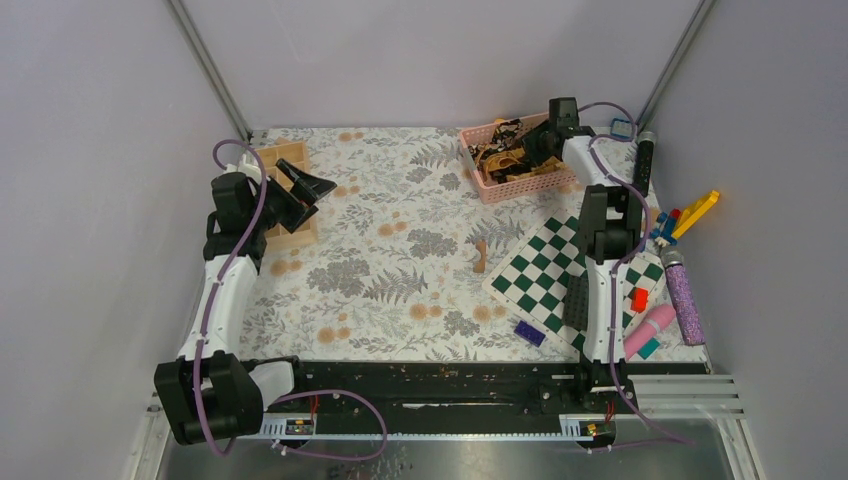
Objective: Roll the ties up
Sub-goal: Pick up the tie from the bin.
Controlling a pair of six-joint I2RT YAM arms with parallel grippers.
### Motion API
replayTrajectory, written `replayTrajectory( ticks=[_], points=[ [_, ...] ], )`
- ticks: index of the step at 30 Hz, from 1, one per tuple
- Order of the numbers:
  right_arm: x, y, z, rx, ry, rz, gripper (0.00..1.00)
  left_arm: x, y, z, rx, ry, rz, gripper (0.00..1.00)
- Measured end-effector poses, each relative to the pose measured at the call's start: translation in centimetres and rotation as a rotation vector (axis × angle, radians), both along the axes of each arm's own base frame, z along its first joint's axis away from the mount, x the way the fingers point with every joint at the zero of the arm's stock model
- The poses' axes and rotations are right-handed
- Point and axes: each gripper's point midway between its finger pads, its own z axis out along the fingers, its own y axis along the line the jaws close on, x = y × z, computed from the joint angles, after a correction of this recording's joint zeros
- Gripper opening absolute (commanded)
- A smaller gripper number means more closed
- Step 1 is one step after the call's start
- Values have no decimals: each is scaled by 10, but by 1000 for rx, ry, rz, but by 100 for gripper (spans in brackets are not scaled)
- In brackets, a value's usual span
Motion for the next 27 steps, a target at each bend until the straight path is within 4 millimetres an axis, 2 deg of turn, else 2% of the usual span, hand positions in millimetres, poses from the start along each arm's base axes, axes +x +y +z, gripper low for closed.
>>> replayTrajectory(
  ticks=[5,10,15,18,27],
  points=[
    [9,1,-2,4,-4,4,47,1,0,-1,-1,4,0,99],
    [8,1,-3,-5,-3,12,47,1,0,-2,-1,5,0,99],
    [-14,-1,-10,-13,19,10,47,2,0,-4,-2,13,0,99],
    [-20,-1,0,-5,2,5,47,3,0,-5,-2,15,0,99],
    [-22,4,33,50,-81,0,47,3,-1,-6,-2,15,-3,99]
  ],
)
